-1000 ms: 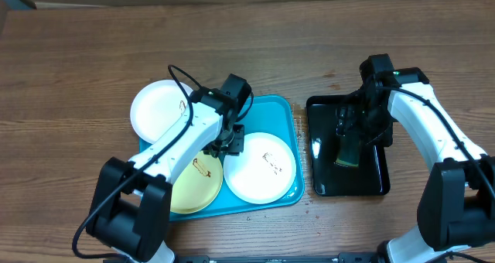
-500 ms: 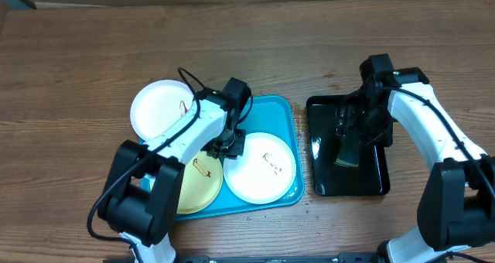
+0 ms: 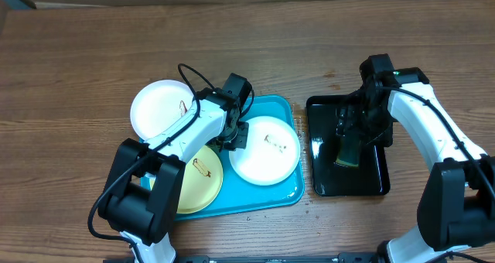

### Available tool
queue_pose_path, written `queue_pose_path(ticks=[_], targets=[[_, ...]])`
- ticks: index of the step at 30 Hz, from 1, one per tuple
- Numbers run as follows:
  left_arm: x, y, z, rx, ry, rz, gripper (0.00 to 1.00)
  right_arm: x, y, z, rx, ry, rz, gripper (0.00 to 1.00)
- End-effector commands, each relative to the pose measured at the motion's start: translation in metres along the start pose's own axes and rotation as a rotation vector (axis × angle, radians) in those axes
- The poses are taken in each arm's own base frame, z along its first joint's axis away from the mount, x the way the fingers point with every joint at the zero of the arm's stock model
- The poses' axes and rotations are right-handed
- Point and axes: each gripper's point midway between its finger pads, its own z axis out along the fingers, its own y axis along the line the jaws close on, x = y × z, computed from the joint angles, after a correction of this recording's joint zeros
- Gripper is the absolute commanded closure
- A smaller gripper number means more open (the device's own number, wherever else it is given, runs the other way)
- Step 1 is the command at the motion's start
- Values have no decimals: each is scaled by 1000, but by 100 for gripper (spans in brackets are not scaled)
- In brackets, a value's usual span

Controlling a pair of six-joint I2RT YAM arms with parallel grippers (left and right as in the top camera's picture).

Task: Clean dirty plates on tray and stack at the side
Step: 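Grip the rim of the right white plate with the left gripper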

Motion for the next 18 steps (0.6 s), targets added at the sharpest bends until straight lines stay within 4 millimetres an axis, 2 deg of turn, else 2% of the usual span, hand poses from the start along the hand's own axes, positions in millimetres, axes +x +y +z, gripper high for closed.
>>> queue_pose_path(ticks=[1, 5, 9, 11, 12, 13, 16, 18], targets=[[-4, 2, 4, -15, -16, -14, 91, -3, 2, -10, -14, -38, -5, 20], [-10, 20, 3, -125, -49, 57, 87, -3, 2, -10, -15, -39, -5, 20], [-18, 42, -2, -259, -86, 83, 75, -3, 2, -10, -15, -40, -5, 20], [-21, 50, -5, -306, -102, 83, 56, -4, 2, -10, -16, -42, -5, 20], [-23, 51, -7, -317, -109, 82, 33, -4, 2, -10, -16, -42, -5, 20], [-25, 51, -8, -316, -115, 82, 28, -4, 2, -10, -16, -42, -5, 20], [-29, 45, -14, -290, -115, 79, 26, -4, 2, -10, -16, -42, -5, 20], [-27, 33, -20, -227, -89, 78, 30, -4, 2, -10, -16, -42, -5, 20]])
